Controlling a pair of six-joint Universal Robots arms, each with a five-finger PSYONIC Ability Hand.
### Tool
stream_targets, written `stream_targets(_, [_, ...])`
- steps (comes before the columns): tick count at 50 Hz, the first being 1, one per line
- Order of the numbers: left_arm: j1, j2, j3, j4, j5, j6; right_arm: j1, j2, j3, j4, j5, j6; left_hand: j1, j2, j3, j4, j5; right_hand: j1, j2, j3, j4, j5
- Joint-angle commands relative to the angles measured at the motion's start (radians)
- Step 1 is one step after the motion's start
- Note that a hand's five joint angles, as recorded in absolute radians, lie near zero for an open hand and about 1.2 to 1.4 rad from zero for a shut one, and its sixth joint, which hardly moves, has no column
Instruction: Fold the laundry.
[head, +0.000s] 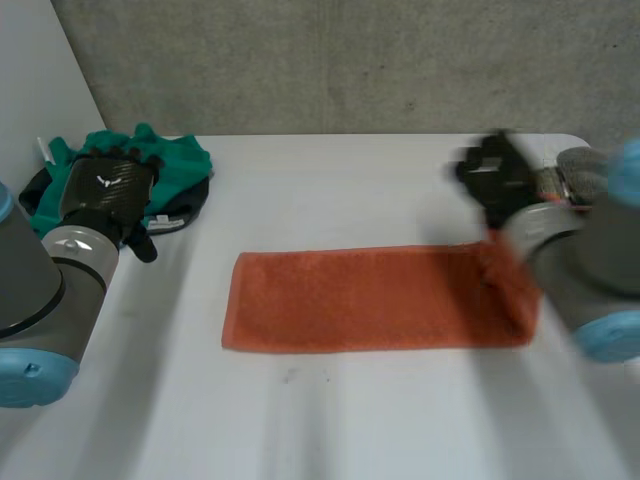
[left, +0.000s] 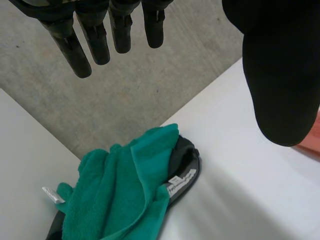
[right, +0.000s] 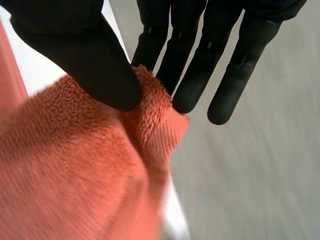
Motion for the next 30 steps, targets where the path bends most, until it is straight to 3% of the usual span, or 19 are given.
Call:
stream_targets(1, [-0.012, 0.009, -0.001, 0.000, 0.001, -0.020, 0.340, 0.147, -0.028, -0.143, -0.115, -0.001, -0.024, -0.033, -0.039, -0.029, -0.051, 0.275, 0.217, 0.201, 0.195, 0.229])
stream_targets(9, [-0.024, -0.058, 0.022, 0.035, -0.001, -0.020, 0.480, 0.380, -0.123, -0.174, -0.117, -0.007, -0.024, -0.033, -0.039, -0.029, -0.051, 0.275, 0.217, 0.201, 0.195, 0.229])
stream_targets(13, [-0.032, -0.106, 0.041, 0.040, -0.001, -0.018, 0.469, 0.347, -0.101, -0.174, -0.024, 0.014, -0.024, -0.033, -0.039, -0.029, -0.051, -0.947, -1.004, -1.021, -1.026, -0.993])
stream_targets(19, [-0.090, -0.106, 0.064, 0.041, -0.001, -0.020, 0.421, 0.156, 0.009, -0.159, 0.100, 0.195, -0.024, -0.033, -0.039, -0.029, -0.051, -0.947, -1.004, -1.021, -1.026, -0.993])
stream_targets(24, [-0.150, -0.103, 0.077, 0.043, 0.002, -0.020, 0.247, 0.029, 0.139, -0.014, 0.098, 0.310, -0.024, -0.033, -0.039, -0.029, -0.051, -0.947, -1.004, -1.021, -1.026, -0.993])
stream_targets(30, [-0.250, -0.123, 0.099, 0.054, 0.031, -0.020, 0.135, 0.041, 0.236, 0.053, 0.095, 0.318, -0.024, -0.033, -0.039, -0.029, -0.051, -0.905, -0.962, -0.979, -0.984, -0.951])
